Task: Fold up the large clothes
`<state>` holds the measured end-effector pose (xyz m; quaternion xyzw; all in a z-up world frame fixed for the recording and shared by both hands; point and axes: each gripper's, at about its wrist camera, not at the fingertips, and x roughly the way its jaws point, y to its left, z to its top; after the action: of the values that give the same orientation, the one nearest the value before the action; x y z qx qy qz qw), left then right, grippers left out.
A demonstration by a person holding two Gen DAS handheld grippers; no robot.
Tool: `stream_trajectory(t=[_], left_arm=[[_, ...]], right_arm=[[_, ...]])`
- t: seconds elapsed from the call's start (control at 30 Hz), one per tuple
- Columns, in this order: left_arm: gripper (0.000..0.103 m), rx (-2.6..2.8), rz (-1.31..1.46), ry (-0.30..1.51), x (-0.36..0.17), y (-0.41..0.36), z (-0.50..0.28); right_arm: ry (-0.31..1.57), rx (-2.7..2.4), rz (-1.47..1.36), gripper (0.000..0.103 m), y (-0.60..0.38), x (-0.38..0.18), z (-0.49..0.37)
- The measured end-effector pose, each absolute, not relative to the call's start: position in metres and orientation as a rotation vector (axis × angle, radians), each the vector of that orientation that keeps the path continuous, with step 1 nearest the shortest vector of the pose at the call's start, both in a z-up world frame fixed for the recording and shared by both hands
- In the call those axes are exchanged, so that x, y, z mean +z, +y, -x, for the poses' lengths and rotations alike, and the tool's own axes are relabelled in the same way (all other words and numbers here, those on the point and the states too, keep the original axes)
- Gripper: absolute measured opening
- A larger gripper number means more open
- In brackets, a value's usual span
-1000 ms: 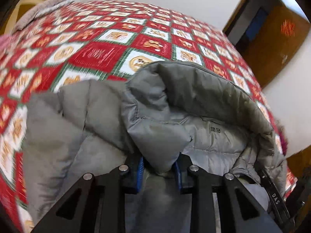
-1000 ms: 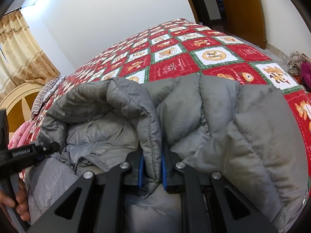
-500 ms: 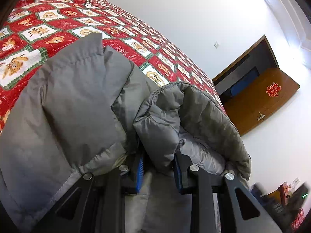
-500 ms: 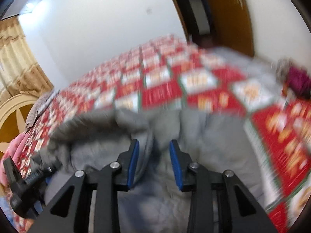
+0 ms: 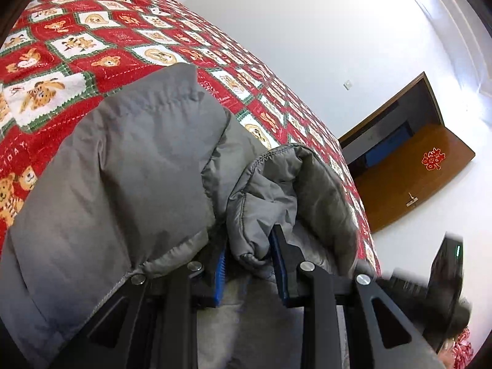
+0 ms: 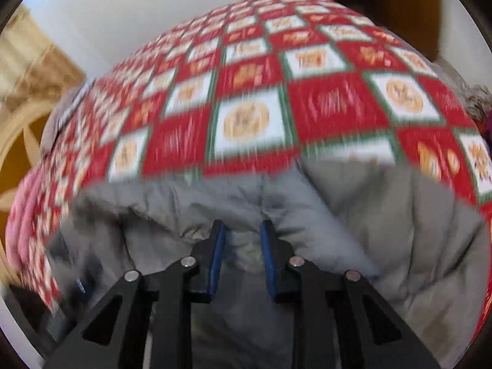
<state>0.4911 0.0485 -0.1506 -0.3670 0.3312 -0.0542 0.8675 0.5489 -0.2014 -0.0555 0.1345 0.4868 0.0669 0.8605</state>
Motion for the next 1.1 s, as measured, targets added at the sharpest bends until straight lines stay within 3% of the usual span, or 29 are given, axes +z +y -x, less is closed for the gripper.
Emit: stream_trajectory(t=[0.17,0.33,0.37,0.4,0.47,0.57,0.67,0.77,0.9,1.1], left_arm=[[0.028,-0.135,0.740,0.755,-0.133,0.050,-0.487],[0.031,-0.124,0.440,0.573,-0.047,0.045,-0.458],[0.042,-0.144,0.406,0.566,-0.033,0.041,-0.466],[0.062,-0.168,0.367,0.578,-0.017,0.033,-0.484],[0.079,-0.213,0.334,0.625,-0.006,0.015,-0.521],[0.079,-0.253,0.272,0.726,-0.018,-0.013,-0.575],[0.079,-0.156,0.116,0.866,-0.066,-0.033,-0.598],[0.068,-0.023,0.100,0.975,-0.114,-0.013,-0.584],[0.070,-0.039,0.096,0.872,-0.135,-0.003,-0.545],[0.070,-0.025,0.075,0.863,-0.140,-0.009,-0.550]], right_arm=[[0.866,0.188,-0.142,0.024,-0.192,-0.073,-0.523],[0.839,0.186,-0.122,0.024,-0.189,-0.073,-0.523],[0.837,0.187,-0.123,0.024,-0.188,-0.072,-0.524],[0.835,0.185,-0.119,0.024,-0.187,-0.072,-0.523],[0.830,0.184,-0.110,0.024,-0.187,-0.071,-0.521],[0.824,0.193,-0.120,0.024,-0.188,-0.072,-0.520],[0.819,0.206,-0.131,0.024,-0.190,-0.072,-0.518],[0.817,0.233,-0.171,0.024,-0.197,-0.073,-0.518],[0.815,0.242,-0.188,0.024,-0.198,-0.073,-0.518],[0.862,0.199,-0.186,0.028,-0.196,-0.052,-0.518]])
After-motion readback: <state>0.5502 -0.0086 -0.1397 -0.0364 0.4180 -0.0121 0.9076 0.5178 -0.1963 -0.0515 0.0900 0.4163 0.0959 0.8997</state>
